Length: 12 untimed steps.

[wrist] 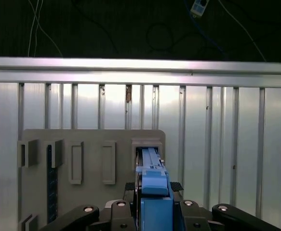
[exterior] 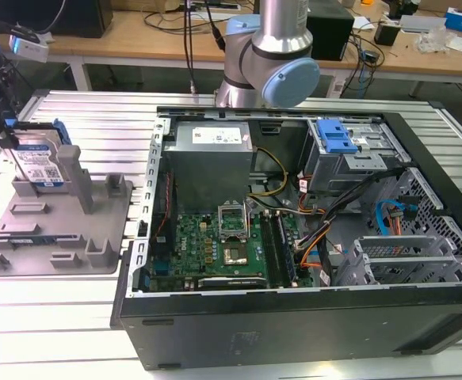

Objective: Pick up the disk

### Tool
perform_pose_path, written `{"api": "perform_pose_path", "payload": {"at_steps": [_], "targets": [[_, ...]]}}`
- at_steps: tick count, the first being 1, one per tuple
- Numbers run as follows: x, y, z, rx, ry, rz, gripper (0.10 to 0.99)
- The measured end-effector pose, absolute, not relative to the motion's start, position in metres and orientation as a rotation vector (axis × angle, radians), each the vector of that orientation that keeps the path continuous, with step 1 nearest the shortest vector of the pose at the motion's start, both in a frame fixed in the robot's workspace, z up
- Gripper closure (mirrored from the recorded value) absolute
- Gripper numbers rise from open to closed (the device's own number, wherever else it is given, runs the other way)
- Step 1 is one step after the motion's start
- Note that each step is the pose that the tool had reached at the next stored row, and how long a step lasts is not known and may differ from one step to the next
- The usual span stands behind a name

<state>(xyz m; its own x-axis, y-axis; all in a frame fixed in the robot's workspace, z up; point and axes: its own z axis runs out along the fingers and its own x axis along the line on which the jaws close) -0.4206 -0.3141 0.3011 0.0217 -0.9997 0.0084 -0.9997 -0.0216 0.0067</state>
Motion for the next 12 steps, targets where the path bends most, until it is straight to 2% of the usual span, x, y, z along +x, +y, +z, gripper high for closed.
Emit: {"api": "perform_pose_path", "payload": {"at_steps": [12], "targets": [[-0.421,-0.316,0.326,2.238,-2.19,0.002,0.718]]}}
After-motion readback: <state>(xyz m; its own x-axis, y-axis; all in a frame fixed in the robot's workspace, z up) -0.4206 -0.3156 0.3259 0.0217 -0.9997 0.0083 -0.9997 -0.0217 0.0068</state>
